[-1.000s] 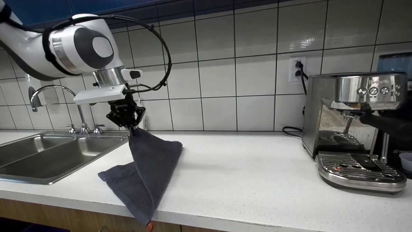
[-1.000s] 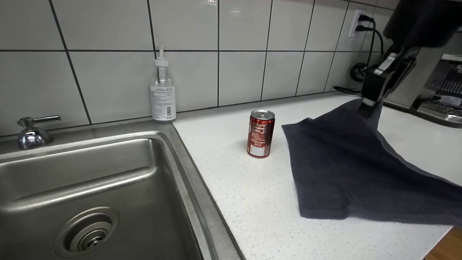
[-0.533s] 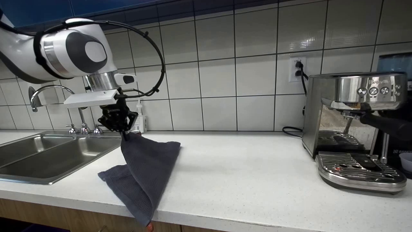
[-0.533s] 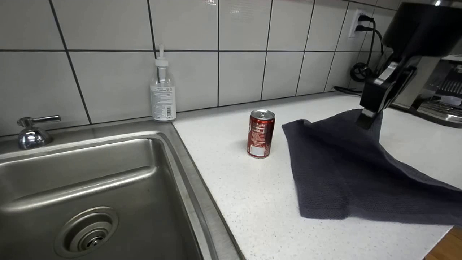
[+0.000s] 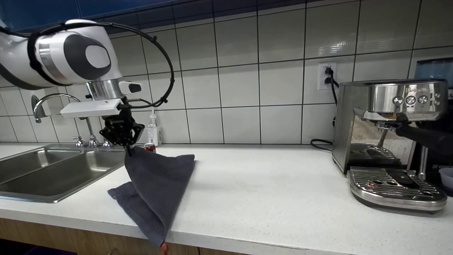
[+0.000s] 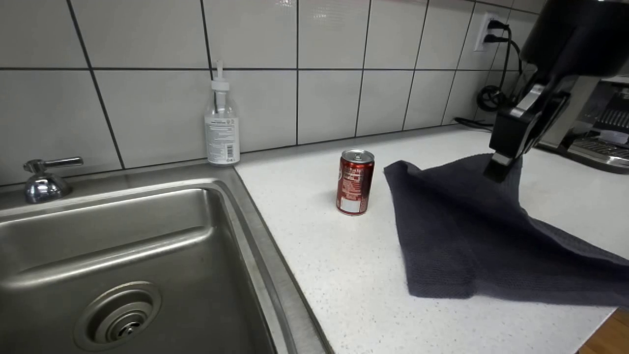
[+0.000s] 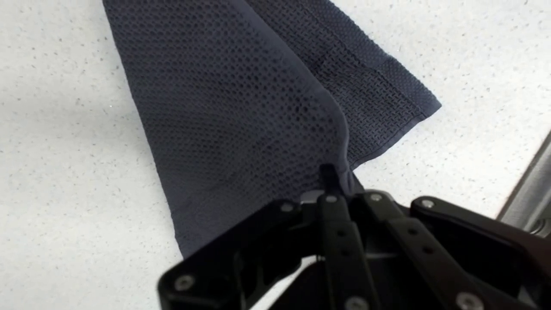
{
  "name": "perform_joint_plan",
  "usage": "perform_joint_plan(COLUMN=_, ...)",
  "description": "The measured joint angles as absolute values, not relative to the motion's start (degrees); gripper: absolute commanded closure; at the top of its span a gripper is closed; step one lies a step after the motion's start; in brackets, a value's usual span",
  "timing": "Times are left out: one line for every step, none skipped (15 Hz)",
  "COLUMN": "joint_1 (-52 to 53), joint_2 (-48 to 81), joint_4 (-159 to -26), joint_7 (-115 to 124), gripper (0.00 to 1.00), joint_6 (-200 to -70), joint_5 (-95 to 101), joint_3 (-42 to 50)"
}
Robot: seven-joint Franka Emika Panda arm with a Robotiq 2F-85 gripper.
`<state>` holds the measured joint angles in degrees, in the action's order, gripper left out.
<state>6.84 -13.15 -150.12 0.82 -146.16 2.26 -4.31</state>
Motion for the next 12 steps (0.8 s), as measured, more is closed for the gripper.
perform_joint_plan(joint_1=6.8, joint_2=-13.1, joint_4=-150.2, joint_7=0.8, gripper=0.99, joint_6=-146.2, joint_5=2.3, joint_3=-4.5)
perform_joint_plan(joint_1=6.9, joint_2=-13.1, joint_4=-150.4, joint_7=0.9, gripper=0.99, joint_6=-146.2, joint_5=2.3, joint_3=-4.8)
perform_joint_plan(joint_1=6.9, joint_2=-13.1, joint_4=-150.5, joint_7=0.9, gripper=0.99, joint_6=-146.2, joint_5=2.3, joint_3=-5.0)
perform_joint_plan(joint_1=7.0, joint_2=-13.1, joint_4=-150.6, joint_7=1.1, gripper=0.99, joint_6=-146.2, joint_5=2.3, joint_3=-5.3)
perform_joint_plan(joint_1=7.1, joint_2=-13.1, joint_4=-150.7, joint_7=1.3, gripper=0.99, joint_6=-146.2, joint_5=2.3, joint_3=-5.6)
perform_joint_plan(joint_1=7.3, joint_2=-13.1, joint_4=-150.9, joint_7=1.7, gripper=0.99, joint_6=-146.2, joint_5=2.3, joint_3=-5.9)
perform_joint_plan(joint_1=7.5, joint_2=-13.1, joint_4=-151.0, joint_7=2.1, gripper=0.99, joint_6=-146.2, joint_5=2.3, joint_3=-6.2)
perform_joint_plan(joint_1=7.6, joint_2=-13.1, joint_4=-151.1, joint_7=2.7, gripper=0.99, joint_6=-146.2, joint_5=2.3, joint_3=-6.7)
perform_joint_plan(joint_1=7.7, joint_2=-13.0, joint_4=-151.1, joint_7=3.2, gripper=0.99, joint_6=-146.2, joint_5=2.3, joint_3=-7.1)
perform_joint_plan(joint_1=7.8, joint_2=-12.9, joint_4=-151.2, joint_7=3.8, gripper=0.99, joint_6=-146.2, joint_5=2.3, joint_3=-7.5)
perform_joint_plan(joint_1=8.0, joint_2=-12.8, joint_4=-151.2, joint_7=4.3, gripper=0.99, joint_6=-146.2, joint_5=2.3, joint_3=-7.8)
perform_joint_plan(joint_1=8.1, joint_2=-12.7, joint_4=-151.2, joint_7=4.7, gripper=0.99, joint_6=-146.2, joint_5=2.3, joint_3=-8.1)
